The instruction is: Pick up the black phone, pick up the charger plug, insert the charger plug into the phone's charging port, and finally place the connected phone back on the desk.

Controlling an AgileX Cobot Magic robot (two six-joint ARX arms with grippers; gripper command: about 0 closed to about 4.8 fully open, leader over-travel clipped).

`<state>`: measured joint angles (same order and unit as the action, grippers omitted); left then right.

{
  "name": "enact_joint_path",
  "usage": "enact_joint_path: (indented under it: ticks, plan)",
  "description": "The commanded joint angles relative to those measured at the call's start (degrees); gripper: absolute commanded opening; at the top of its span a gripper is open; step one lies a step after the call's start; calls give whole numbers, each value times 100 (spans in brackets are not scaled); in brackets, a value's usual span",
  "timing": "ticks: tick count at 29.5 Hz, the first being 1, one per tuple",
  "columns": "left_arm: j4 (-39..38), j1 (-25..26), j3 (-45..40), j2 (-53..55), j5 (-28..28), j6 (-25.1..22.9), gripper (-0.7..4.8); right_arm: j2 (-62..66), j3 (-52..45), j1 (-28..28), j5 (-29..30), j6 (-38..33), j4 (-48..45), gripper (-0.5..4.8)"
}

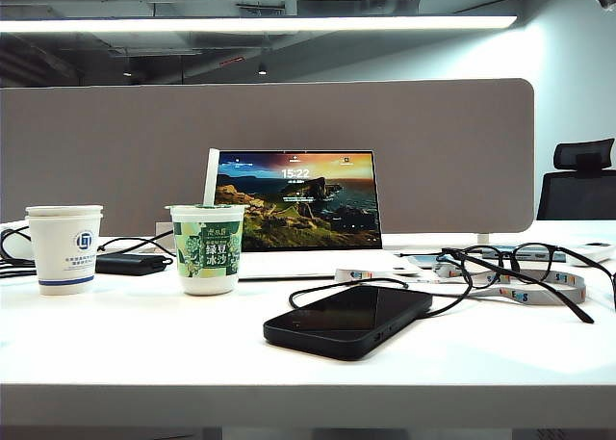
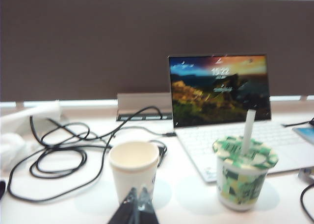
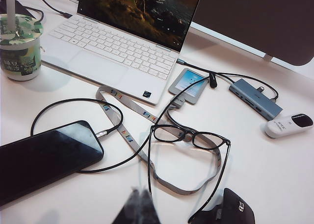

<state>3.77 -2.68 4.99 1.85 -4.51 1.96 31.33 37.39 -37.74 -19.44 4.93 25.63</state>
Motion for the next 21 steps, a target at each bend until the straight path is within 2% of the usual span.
enact_joint_path:
  ticks: [1,6,11,21]
  plan:
    - [-13,22,-219,-179,-22,-4,-6,-9,13,-4,9,-31,-55,4]
    - [-70,11,-459,-164,-20,-9,-6,-9,13,-4,11,-31,-52,4]
    - [-459,7,-457,-164,339,-7,-6,-9,13,-4,9,-31,-50,4]
    - [-109,0,-457,-164,450,-59,-6,-9,13,-4,9,-31,-50,4]
